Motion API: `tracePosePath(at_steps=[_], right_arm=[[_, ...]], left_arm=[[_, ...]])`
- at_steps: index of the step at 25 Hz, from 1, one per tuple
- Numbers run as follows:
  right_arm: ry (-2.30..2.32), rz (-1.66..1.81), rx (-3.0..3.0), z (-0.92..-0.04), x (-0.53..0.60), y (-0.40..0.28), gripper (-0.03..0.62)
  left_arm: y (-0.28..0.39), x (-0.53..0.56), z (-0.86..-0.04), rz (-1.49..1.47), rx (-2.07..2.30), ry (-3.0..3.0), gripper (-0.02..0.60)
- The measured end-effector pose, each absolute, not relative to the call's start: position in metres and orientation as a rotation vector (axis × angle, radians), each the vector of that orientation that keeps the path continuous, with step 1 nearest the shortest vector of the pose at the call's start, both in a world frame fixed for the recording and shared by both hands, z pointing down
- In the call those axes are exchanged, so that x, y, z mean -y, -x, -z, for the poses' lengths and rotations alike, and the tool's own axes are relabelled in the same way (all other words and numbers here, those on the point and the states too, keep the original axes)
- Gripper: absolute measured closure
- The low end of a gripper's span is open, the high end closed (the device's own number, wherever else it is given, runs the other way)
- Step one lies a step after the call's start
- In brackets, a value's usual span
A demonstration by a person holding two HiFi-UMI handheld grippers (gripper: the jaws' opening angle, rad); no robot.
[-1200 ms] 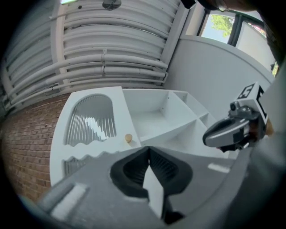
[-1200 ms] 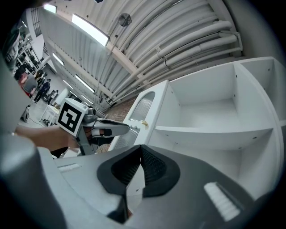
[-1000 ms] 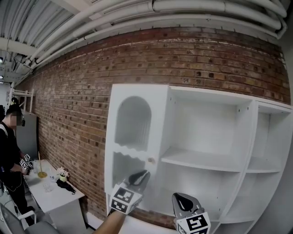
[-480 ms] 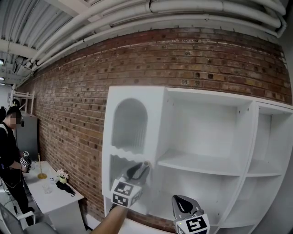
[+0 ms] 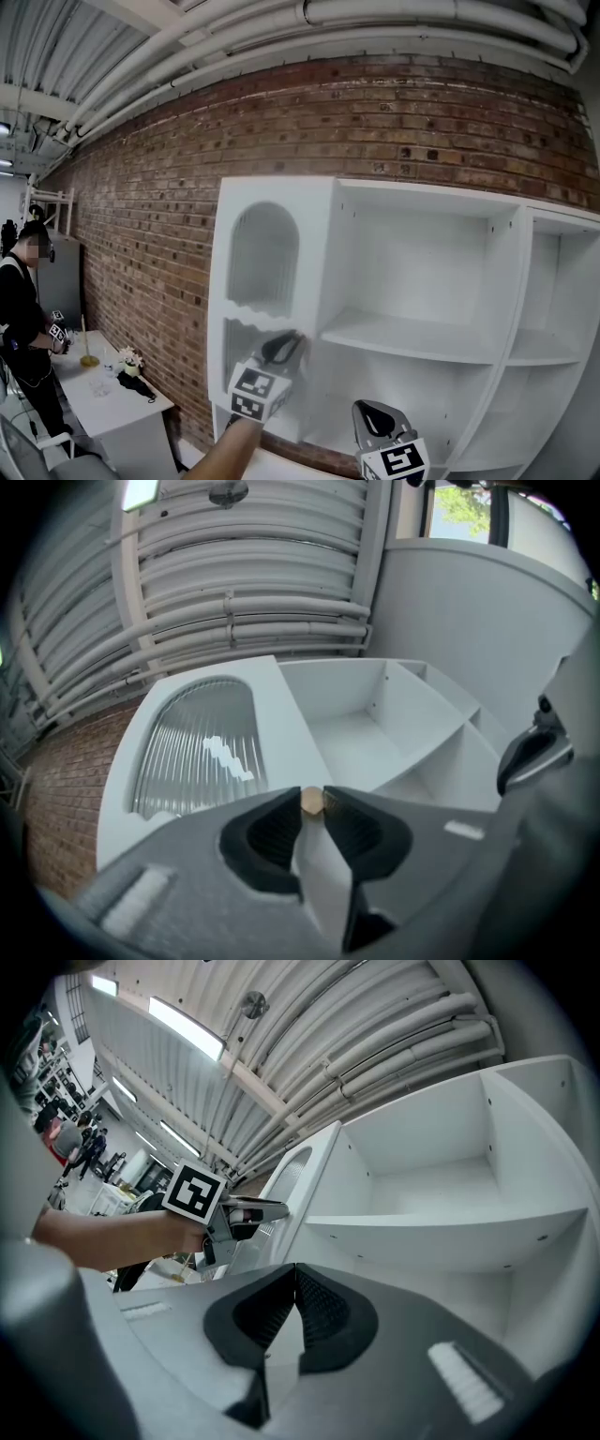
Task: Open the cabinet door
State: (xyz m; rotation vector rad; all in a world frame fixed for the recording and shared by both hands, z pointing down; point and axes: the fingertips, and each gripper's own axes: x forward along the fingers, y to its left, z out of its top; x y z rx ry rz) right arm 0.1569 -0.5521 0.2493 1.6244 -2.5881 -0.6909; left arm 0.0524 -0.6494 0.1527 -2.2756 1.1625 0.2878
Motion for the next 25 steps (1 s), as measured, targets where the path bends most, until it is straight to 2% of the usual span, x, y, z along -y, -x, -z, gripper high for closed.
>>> tracePosePath(at_steps=[10,25], right_arm=[[-1.548,0.735,2.662,-0.230,0.535,-0.137,0.591],[-1.262,0.795,2.857,-0.218,0.505,-0.049,0.591]], left_arm=[[-0.023,0.607,-0.153,-0.267,-1.157,2.282,0.508],[0.089,0.516,-0.149,-0.316,-1.303,2.186,0.500]])
